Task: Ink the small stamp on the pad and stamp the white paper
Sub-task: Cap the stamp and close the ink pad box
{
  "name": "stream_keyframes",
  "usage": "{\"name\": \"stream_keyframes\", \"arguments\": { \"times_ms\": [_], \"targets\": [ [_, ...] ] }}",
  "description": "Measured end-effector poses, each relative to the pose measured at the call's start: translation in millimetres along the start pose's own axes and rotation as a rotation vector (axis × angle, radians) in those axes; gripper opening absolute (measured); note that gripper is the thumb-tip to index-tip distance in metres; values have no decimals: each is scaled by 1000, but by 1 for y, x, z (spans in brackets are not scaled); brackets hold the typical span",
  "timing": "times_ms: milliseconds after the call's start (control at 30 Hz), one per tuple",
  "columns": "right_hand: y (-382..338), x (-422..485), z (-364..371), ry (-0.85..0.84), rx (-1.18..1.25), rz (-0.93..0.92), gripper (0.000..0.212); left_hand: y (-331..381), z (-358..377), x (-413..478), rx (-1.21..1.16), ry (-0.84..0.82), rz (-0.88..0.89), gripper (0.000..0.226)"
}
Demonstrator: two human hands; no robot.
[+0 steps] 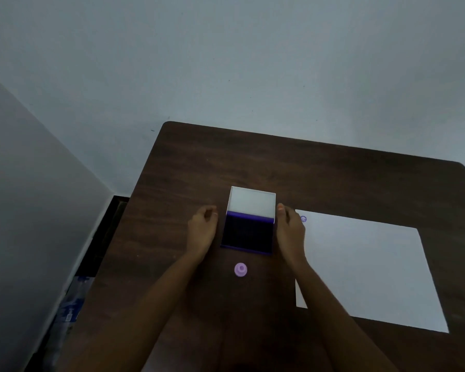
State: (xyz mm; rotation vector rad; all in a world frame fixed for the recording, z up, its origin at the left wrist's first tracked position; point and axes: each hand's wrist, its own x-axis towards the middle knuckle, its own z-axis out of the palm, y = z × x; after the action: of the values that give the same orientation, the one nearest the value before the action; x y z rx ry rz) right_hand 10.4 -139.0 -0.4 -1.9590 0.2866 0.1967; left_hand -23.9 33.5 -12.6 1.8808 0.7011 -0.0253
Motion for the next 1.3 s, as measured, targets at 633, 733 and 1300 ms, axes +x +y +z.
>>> {"name": "stream_keyframes", "arguments": {
  "times_ms": [633, 733, 1300],
  "targets": [
    [-17, 28, 7, -2, 151, 101, 31, 50, 16, 22, -128, -151, -47, 42],
    [-23, 13, -3, -2, 121, 21, 31, 52, 1, 9, -96, -150, 12, 36],
    [32, -62, -8, -55, -378, -229, 33, -1, -2, -60, 222, -61, 158, 33]
  ]
}}
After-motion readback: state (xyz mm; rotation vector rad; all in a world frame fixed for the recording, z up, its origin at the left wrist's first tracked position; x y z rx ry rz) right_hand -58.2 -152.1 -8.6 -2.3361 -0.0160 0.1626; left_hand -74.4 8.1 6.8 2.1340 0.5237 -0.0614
